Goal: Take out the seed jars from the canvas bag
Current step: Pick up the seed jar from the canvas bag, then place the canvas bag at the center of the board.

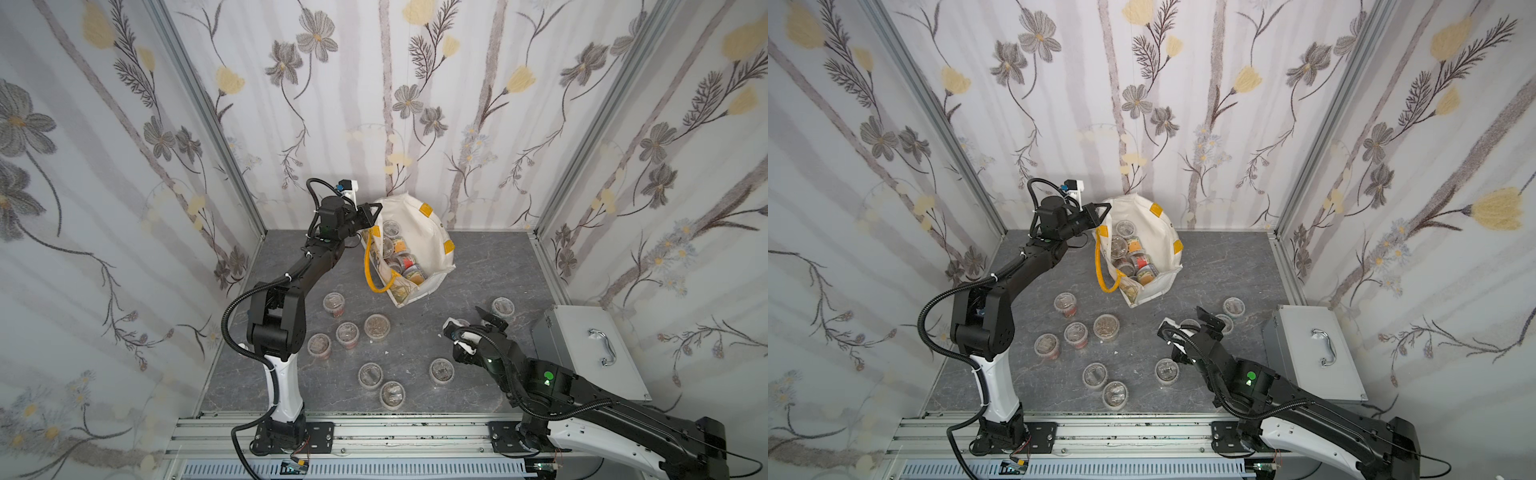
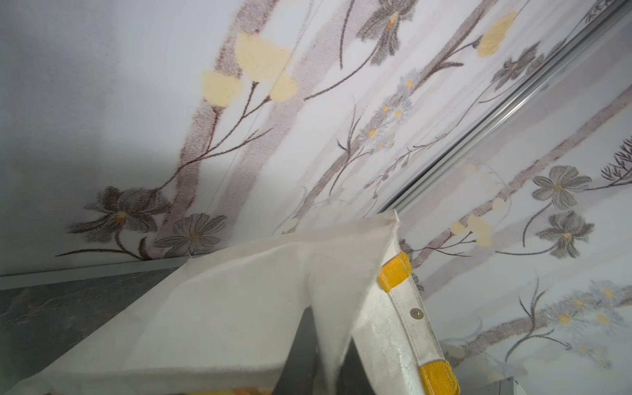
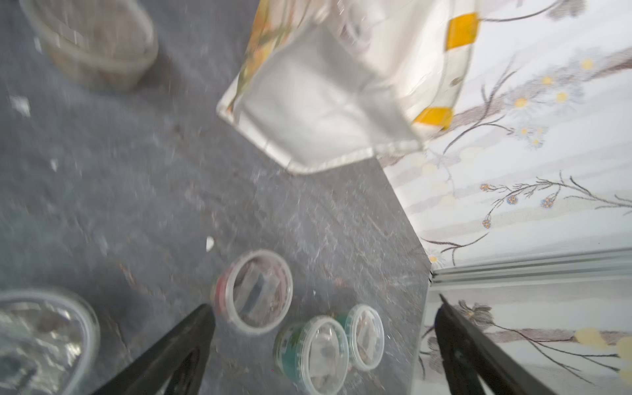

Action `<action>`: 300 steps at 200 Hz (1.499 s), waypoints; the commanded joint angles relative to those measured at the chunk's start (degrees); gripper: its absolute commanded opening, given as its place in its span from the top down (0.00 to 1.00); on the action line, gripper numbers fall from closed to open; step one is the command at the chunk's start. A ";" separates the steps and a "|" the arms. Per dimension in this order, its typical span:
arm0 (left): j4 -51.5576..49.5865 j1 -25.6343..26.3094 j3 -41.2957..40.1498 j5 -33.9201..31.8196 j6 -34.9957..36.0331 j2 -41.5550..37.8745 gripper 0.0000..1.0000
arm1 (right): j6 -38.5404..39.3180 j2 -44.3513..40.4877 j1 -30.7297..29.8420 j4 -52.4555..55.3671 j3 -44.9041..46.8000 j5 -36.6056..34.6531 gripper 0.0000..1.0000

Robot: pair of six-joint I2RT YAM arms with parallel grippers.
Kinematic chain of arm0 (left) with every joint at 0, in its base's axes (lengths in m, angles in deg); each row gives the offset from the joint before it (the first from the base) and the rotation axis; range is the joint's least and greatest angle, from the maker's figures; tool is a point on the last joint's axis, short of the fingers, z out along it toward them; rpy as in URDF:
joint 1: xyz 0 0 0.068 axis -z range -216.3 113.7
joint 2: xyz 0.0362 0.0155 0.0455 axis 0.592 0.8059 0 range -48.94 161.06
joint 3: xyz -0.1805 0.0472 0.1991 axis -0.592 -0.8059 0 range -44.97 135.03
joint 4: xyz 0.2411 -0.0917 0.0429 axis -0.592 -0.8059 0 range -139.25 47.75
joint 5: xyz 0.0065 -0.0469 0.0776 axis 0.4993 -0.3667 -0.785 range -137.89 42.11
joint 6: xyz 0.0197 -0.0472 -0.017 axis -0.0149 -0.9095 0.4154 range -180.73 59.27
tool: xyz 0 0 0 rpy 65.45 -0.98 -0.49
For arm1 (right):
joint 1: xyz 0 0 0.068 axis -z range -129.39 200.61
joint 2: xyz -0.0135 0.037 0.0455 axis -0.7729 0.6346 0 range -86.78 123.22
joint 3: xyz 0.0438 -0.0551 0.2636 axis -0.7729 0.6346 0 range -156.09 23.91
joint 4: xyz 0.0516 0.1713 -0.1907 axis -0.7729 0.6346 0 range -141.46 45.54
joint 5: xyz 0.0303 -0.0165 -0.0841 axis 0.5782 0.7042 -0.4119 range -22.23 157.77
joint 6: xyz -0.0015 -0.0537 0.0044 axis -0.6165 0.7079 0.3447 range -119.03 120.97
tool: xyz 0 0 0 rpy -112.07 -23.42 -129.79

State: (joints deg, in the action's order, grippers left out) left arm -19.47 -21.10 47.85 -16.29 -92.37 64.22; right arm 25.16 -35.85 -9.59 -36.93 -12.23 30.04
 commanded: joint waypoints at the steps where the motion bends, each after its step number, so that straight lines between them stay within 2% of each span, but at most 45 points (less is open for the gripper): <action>1: 5.66 1.17 0.17 4.19 1.08 -0.95 1.00 | -17.93 0.67 2.50 -6.74 -6.00 9.00 0.00; 24: 5.25 2.41 0.79 7.18 2.38 -1.01 1.00 | -39.10 7.91 7.81 -6.22 -17.47 14.70 0.02; 44: 6.18 3.35 -0.69 9.10 3.94 -2.00 1.00 | -57.59 16.03 12.43 -3.08 -25.96 18.21 0.12; 68: 6.91 4.02 -1.54 10.89 4.39 -2.42 1.00 | -70.08 23.00 14.52 -6.12 -29.05 20.23 0.22; 89: 9.42 4.59 -2.06 12.84 4.02 -2.77 1.00 | -68.30 30.03 14.82 -7.65 -32.08 20.03 0.22; 106: 12.14 5.14 -2.53 13.92 3.73 -3.12 1.00 | -71.75 35.39 15.38 -4.38 -35.71 19.37 0.22; 133: 15.48 5.83 -3.11 14.97 3.39 -3.40 1.00 | -75.73 43.52 15.40 1.23 -41.73 23.28 0.22; 152: 18.62 6.28 -3.56 15.21 2.87 -3.49 1.00 | -79.74 47.27 17.55 5.27 -42.52 24.96 0.22; 178: 29.02 6.58 -3.27 17.36 -3.53 -1.35 1.00 | -80.62 52.23 19.01 11.84 -43.41 26.88 0.23; 205: 36.17 6.60 -2.98 17.96 -9.23 0.50 1.00 | -76.85 54.20 19.34 13.00 -43.43 28.11 0.23; 225: 35.51 6.60 -3.23 17.76 -8.46 0.44 1.00 | -73.58 55.40 19.67 12.70 -44.13 28.60 0.23; 248: 34.21 6.60 -3.63 17.69 -7.28 0.17 1.00 | -73.70 56.50 20.65 14.27 -45.04 32.31 0.27; 280: 34.17 6.69 -5.01 16.82 -5.83 -0.63 1.00 | -73.53 56.24 20.05 20.98 -45.51 30.23 0.18; 300: 34.56 6.68 -5.14 17.06 -5.54 -0.30 1.00 | -70.54 55.53 19.76 23.48 -44.94 27.30 0.17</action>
State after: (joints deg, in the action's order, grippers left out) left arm 8.25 -14.41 42.80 0.60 -98.51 64.48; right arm -48.30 20.37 10.34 -18.07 -57.32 60.18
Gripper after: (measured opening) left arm 0.097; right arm 0.834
